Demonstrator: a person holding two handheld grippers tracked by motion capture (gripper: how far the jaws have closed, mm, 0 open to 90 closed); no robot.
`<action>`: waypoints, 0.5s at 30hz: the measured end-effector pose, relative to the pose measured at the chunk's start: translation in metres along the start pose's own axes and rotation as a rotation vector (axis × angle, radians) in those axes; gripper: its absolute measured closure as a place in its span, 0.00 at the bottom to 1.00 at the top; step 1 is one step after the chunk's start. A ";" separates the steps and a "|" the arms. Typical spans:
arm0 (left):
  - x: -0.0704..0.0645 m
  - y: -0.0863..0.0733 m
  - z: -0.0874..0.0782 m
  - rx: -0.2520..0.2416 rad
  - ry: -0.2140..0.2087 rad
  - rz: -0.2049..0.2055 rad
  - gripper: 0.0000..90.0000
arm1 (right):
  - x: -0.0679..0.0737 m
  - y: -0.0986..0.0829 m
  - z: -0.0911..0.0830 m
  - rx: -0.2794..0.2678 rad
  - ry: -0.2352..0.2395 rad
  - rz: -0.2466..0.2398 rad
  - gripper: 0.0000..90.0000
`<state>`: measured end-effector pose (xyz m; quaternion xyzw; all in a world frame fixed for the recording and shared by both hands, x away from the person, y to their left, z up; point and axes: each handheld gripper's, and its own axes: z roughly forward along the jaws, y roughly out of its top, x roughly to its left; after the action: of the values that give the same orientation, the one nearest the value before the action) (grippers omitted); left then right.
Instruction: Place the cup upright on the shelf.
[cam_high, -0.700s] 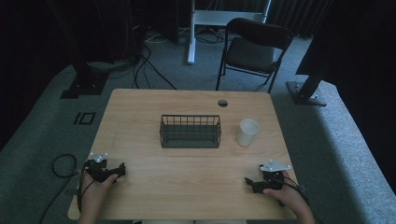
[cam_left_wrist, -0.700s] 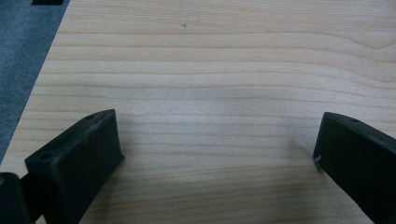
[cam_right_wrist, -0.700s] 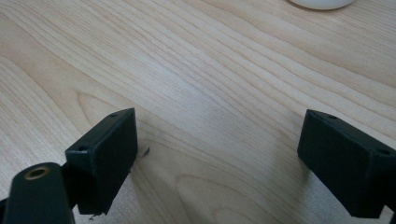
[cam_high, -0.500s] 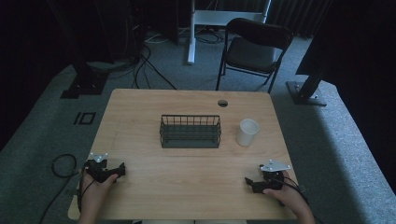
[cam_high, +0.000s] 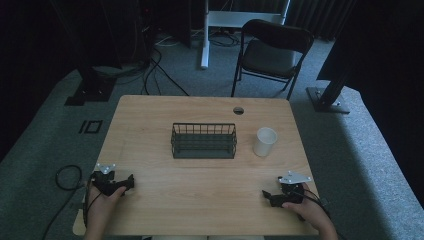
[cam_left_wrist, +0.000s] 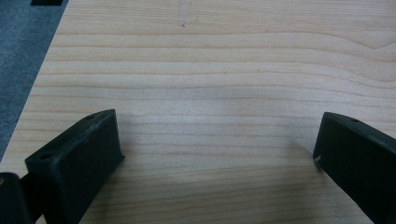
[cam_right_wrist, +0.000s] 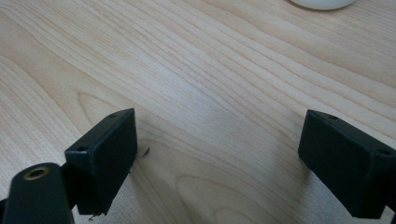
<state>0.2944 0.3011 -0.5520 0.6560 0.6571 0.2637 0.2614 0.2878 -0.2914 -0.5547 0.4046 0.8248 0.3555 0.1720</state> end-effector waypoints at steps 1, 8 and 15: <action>0.000 0.000 0.000 0.000 0.000 0.000 0.01 | 0.000 0.000 0.000 0.000 0.000 0.000 0.13; 0.000 0.000 0.000 0.001 0.000 0.000 0.01 | 0.000 0.000 0.000 0.000 0.000 -0.002 0.13; 0.000 0.000 0.000 0.000 0.000 0.000 0.01 | -0.005 0.003 -0.002 -0.006 -0.024 0.016 0.13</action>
<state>0.2944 0.3011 -0.5520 0.6560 0.6571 0.2636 0.2614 0.2910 -0.2952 -0.5512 0.4147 0.8184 0.3545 0.1804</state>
